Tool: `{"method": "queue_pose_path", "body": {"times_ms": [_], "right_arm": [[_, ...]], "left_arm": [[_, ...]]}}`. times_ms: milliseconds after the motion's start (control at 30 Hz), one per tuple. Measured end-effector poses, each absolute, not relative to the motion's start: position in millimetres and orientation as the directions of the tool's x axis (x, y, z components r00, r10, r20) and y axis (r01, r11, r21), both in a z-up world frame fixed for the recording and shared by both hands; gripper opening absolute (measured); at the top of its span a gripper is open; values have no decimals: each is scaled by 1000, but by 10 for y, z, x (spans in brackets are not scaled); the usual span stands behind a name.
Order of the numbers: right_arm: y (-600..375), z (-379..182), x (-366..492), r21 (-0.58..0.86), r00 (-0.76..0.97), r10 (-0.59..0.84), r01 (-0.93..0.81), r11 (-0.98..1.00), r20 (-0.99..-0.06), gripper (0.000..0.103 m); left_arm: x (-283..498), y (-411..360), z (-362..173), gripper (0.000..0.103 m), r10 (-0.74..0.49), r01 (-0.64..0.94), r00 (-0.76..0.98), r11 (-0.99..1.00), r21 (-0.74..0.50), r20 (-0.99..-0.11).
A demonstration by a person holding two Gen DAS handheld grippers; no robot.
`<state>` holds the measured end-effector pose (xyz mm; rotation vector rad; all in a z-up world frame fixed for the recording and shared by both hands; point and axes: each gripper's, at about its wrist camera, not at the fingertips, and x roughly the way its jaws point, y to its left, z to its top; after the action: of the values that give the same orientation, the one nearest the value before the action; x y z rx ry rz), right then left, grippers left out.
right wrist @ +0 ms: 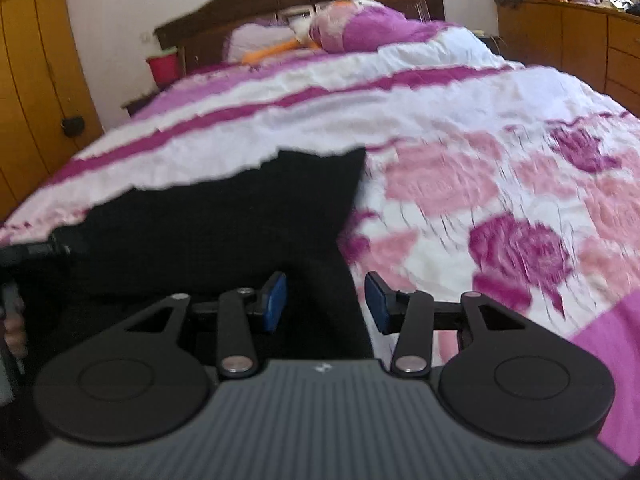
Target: Fold small clothes
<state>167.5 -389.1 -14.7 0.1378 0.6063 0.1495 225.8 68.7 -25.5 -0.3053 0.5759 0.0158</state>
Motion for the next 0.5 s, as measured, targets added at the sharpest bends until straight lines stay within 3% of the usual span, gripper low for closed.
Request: {"method": "queue_pose_path", "body": {"times_ms": [200, 300, 367, 500], "right_arm": [[-3785, -186, 2200, 141, 822, 125, -56, 988, -555, 46], [-3778, -333, 2492, 149, 812, 92, -6, 989, -576, 46], [-3806, -422, 2572, 174, 812, 89, 16, 985, -577, 7], [-3789, -458, 2496, 135, 865, 19, 56, 989, -501, 7]], "left_arm": [[2247, 656, -236, 11, -66, -87, 852, 960, -265, -520], [2190, 599, -135, 11, -63, -58, 881, 969, -238, -470], [2166, 558, -23, 11, -60, -37, 902, 976, -215, -427], [2247, 481, 58, 11, -19, -35, 926, 990, -136, -377]]}}
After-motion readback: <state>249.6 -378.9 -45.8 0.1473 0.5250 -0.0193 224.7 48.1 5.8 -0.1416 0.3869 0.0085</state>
